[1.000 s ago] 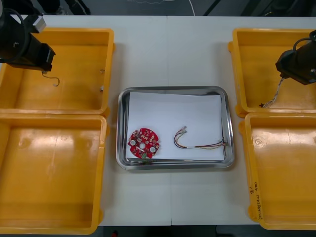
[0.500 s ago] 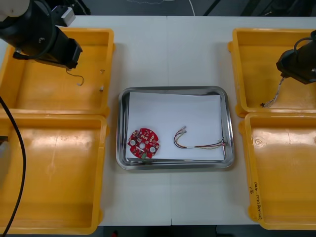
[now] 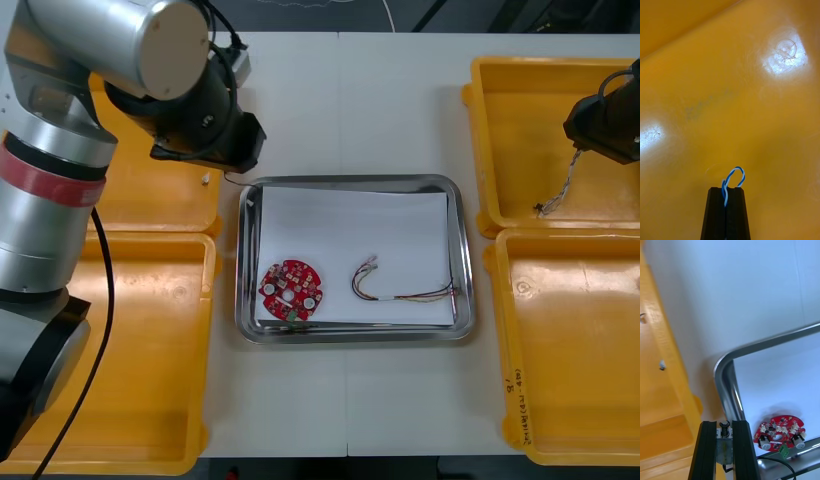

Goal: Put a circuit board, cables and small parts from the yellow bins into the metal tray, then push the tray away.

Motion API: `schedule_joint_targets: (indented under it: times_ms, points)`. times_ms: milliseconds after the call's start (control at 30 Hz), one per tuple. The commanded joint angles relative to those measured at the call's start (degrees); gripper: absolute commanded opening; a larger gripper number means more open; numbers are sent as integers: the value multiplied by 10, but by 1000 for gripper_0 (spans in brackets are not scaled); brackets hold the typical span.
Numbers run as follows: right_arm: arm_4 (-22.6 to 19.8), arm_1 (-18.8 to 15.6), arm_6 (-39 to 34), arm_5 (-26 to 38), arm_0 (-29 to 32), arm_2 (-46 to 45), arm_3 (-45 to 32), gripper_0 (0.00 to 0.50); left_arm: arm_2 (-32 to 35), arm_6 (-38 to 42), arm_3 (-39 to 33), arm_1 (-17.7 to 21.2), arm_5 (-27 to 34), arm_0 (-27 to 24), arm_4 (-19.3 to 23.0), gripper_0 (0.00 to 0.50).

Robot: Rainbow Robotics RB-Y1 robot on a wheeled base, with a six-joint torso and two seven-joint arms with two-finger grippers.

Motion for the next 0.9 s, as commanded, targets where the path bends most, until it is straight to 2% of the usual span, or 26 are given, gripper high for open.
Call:
schedule_joint_targets:
  times_ms: [33,200,233,267,333,367,400,467,500,533,700,900]
  points:
    - [5,-24,33,-6,-23,-16,-11,0,-59,116,-14,-26,-14,-28,-4,0]
    - [1,-24,37,-6,-23,-16,-12,0,-95,156,-6,-35,-40,-28,2,0]
    - [0,-24,39,-6,-22,-16,-12,29,-101,166,-1,-37,-46,-28,4,0]
    - [0,-24,40,-6,-22,-16,-12,99,-110,177,10,-41,-55,-28,7,0]
    - [-1,-24,41,-6,-22,-16,-11,162,-122,189,20,-42,-73,-28,8,0]
    - [-1,-24,41,-6,-22,-16,-11,224,-133,199,31,-42,-87,-28,8,0]
    - [-1,-24,41,-6,-23,-16,-12,264,-139,201,35,-42,-95,-28,8,0]
    - [-1,-24,43,-6,-23,-16,-12,412,-157,207,56,-42,-121,-28,8,0]
    - [-2,-24,43,-6,-23,-16,-11,445,-160,207,62,-42,-127,-28,8,0]
    - [-2,-24,45,-6,-23,-17,-11,500,-167,208,73,-42,-138,-28,10,0]
    - [-5,-24,46,-2,-23,-18,-11,500,-194,216,108,-42,-176,-28,16,0]
    - [-20,-24,54,36,-33,-42,-12,500,-225,225,135,-42,-206,-28,19,0]
